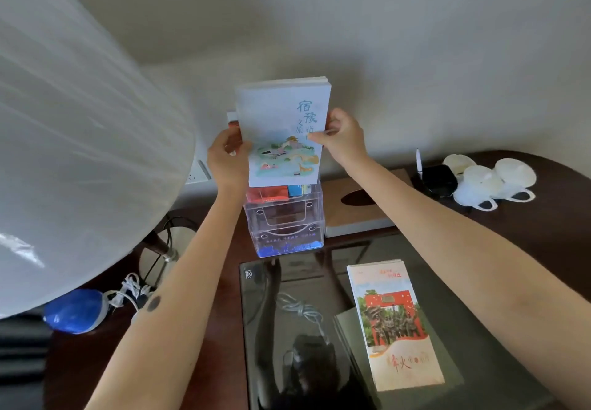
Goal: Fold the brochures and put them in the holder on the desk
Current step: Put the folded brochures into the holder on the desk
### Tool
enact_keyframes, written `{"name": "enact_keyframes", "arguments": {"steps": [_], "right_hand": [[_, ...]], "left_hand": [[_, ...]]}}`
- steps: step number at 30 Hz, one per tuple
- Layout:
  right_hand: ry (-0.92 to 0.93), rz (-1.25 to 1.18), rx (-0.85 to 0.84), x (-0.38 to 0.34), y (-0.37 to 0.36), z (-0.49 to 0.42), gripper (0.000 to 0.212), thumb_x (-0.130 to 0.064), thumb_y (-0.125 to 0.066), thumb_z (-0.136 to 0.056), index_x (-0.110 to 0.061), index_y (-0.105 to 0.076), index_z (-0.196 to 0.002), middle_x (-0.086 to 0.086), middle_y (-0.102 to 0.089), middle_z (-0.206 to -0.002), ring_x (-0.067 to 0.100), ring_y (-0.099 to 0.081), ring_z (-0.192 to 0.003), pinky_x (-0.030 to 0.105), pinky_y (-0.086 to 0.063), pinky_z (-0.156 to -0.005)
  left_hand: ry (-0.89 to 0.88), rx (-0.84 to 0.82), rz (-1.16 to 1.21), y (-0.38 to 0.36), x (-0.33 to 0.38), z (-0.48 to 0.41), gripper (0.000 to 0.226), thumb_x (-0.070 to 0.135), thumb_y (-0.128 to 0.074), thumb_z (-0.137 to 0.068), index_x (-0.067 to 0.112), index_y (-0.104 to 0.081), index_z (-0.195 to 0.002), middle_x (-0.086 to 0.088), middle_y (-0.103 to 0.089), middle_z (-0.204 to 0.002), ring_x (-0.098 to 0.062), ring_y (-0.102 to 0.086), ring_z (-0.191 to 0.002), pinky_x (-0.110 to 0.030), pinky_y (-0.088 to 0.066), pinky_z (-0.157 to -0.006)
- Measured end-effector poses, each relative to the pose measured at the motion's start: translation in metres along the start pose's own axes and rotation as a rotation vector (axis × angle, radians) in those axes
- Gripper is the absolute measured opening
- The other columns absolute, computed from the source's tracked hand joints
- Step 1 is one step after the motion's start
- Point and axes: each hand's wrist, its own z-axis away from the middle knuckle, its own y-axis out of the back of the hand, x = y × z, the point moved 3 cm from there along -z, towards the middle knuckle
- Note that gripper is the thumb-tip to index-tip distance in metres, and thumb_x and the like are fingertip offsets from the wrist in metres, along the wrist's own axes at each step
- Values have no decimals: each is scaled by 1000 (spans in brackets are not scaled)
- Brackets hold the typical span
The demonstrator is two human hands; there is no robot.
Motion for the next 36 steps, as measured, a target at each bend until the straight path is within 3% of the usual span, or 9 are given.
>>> {"name": "enact_keyframes", "arguments": {"steps": [3, 7, 13, 16, 20, 24, 28, 32, 36], "right_hand": [[2, 45, 10, 11, -11, 0, 25, -13, -73, -77, -9, -51, -86, 7, -70, -102, 13, -62, -81, 22, -50, -62], [1, 61, 17, 28, -24, 5, 25, -13, -74, -76, -14, -49, -81, 6, -71, -98, 13, -62, -78, 17, -47, -57], [-7, 70, 0, 53, -42, 13, 19, -7, -74, -76, -4, -57, -85, 13, -71, -99, 20, -67, -85, 17, -48, -58], [16, 107, -16, 60, -46, 15, 18, -9, -72, -78, -9, -56, -83, 11, -71, -101, 13, -65, -82, 13, -46, -57], [24, 186, -19, 70, -49, 20, 16, -10, -72, -78, -10, -56, -82, 7, -72, -94, 9, -60, -74, 11, -40, -54], [3, 212, -26, 80, -53, 27, 16, -9, -71, -78, -5, -59, -87, 4, -71, -92, 7, -59, -72, 11, -39, -54], [-38, 243, -1, 81, -53, 26, 17, -9, -73, -76, -7, -56, -76, -2, -63, -72, 1, -50, -58, 6, -37, -47], [-63, 252, 15, 82, -54, 26, 18, -9, -73, -76, -7, -56, -73, -5, -56, -69, -2, -46, -55, 0, -36, -52], [-66, 255, 55, 80, -56, 31, 19, -8, -71, -78, -10, -54, -71, -10, -53, -64, -3, -44, -54, 0, -35, -51]], "left_hand": [[30, -3, -33, 1, -19, 0, 27, -4, -59, -81, 2, -64, -107, -7, -66, -100, -15, -58, -86, -11, -46, -75], [74, -15, -102, 4, -45, 2, 27, 1, -62, -83, 5, -66, -109, -4, -68, -102, -15, -60, -89, -21, -49, -83], [137, 12, -166, 5, -70, 6, 24, 0, -65, -80, 6, -68, -104, 1, -67, -95, -11, -61, -84, 1, -40, -66], [151, 12, -219, 7, -79, 9, 25, 1, -66, -79, 9, -69, -102, 4, -67, -91, -8, -62, -82, 4, -39, -63], [158, -16, -276, 5, -88, 15, 25, 0, -65, -78, 7, -70, -101, -5, -72, -96, -12, -66, -84, -15, -46, -76], [169, -24, -333, 5, -96, 19, 23, -2, -64, -77, 5, -71, -98, -10, -73, -94, -9, -60, -78, -8, -40, -70], [177, -34, -355, 5, -97, 22, 22, 0, -63, -79, 5, -71, -100, -10, -73, -95, -11, -60, -78, -18, -43, -76], [137, -29, -431, 1, -91, 24, 18, 1, -59, -80, 2, -70, -94, -14, -72, -90, -21, -59, -75, -22, -39, -69], [138, 26, -490, -2, -83, 31, 25, -5, -47, -84, -2, -62, -103, -18, -70, -95, -33, -62, -90, -24, -37, -69]]}}
